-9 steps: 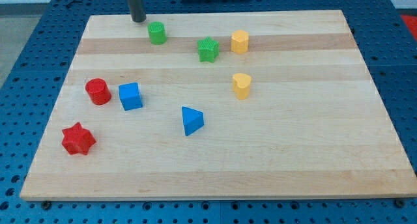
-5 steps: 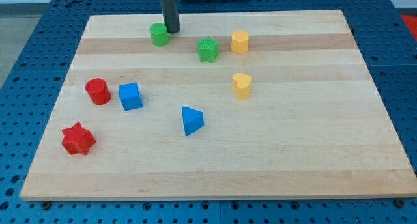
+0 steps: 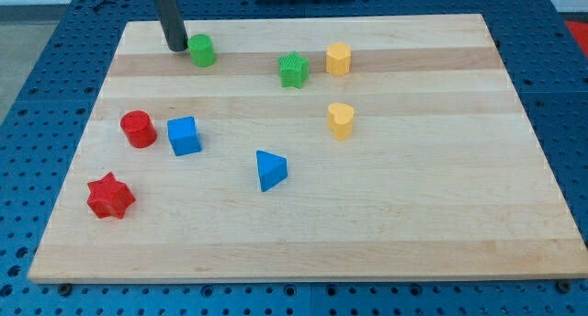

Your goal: Move green circle closer to green star

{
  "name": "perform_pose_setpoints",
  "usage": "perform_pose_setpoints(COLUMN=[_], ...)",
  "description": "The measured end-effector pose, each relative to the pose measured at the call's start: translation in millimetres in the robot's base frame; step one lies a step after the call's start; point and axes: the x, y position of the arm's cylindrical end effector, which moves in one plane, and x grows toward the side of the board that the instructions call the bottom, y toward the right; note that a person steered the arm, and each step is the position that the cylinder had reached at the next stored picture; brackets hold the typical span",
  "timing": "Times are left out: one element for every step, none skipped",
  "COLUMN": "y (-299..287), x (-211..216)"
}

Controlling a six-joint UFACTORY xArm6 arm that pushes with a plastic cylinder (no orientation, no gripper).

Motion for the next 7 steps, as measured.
perform_pose_setpoints(y=[19, 45, 64, 52, 58, 92, 120], x=[1, 7, 11, 11, 11, 12, 12])
